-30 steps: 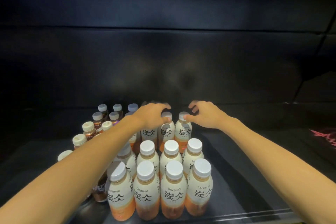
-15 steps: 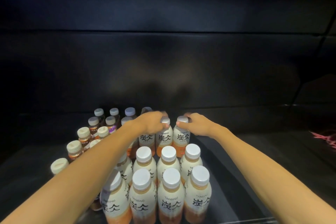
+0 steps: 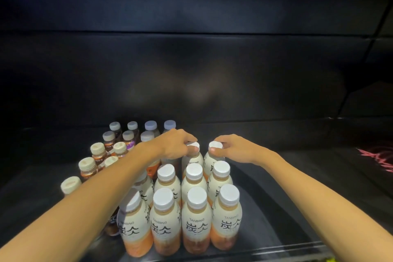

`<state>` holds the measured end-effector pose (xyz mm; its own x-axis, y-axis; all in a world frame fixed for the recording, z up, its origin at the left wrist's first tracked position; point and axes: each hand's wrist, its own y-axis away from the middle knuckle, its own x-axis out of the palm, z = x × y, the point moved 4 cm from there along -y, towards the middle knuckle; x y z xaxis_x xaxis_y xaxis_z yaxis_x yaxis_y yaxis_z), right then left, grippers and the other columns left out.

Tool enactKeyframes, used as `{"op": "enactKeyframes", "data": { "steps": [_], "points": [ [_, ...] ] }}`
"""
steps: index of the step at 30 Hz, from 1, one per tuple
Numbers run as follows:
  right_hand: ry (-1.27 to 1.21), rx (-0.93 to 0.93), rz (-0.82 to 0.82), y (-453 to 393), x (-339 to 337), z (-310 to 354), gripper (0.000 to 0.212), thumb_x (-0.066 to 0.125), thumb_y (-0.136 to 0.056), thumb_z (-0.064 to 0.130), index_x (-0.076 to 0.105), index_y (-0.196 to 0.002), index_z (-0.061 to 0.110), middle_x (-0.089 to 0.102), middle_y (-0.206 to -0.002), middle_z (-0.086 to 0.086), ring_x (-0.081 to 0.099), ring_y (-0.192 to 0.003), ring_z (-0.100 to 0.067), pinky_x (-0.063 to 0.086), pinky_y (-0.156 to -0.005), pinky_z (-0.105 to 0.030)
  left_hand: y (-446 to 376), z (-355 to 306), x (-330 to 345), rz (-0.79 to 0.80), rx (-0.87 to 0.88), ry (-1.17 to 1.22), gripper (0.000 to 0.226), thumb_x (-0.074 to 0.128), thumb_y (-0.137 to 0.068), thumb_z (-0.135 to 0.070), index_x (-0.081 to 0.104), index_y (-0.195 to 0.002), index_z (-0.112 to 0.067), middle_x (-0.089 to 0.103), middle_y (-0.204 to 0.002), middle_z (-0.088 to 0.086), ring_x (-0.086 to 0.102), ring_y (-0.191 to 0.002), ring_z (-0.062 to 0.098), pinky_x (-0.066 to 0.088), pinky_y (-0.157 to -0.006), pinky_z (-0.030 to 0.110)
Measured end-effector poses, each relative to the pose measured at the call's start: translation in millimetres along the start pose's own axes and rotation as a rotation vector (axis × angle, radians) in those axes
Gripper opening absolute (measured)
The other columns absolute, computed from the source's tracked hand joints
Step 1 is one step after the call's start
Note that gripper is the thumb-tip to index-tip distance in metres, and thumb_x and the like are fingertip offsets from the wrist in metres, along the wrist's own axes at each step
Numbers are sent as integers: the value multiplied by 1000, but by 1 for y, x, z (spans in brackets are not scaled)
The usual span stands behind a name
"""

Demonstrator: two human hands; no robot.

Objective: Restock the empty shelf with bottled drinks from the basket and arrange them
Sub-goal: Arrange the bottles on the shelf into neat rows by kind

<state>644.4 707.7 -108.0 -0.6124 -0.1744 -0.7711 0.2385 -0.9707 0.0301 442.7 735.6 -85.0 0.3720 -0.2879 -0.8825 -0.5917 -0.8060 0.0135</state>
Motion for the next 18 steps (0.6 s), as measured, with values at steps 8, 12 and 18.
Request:
{"op": "enactKeyframes", "data": {
  "steps": [8,12,18],
  "points": [
    [-12,13,-42,10,3,4,16,66,-94,47,69,-101,33,69,-104,14,68,-97,-13,58,-89,-29,14,-8,3,16,-19,52,16,62,-94,-39,73,-98,-29,70,-95,-12,68,-88,16,57,-81,32],
    [0,18,-49,13,2,5,15,65,-95,47,68,-101,34,69,-106,14,68,-97,-12,57,-86,-26,19,-9,3,15,-31,64,19,63,-93,-40,74,-104,-28,72,-99,-11,69,-90,16,58,-82,31],
    [82,39,-36,12,-2,9,25,65,-95,50,66,-109,30,67,-108,13,67,-96,-11,56,-82,-23,24,-10,1,-11,-32,30,27,60,-95,-46,69,-112,-28,73,-101,-8,70,-94,20,55,-80,29]
  ]
}}
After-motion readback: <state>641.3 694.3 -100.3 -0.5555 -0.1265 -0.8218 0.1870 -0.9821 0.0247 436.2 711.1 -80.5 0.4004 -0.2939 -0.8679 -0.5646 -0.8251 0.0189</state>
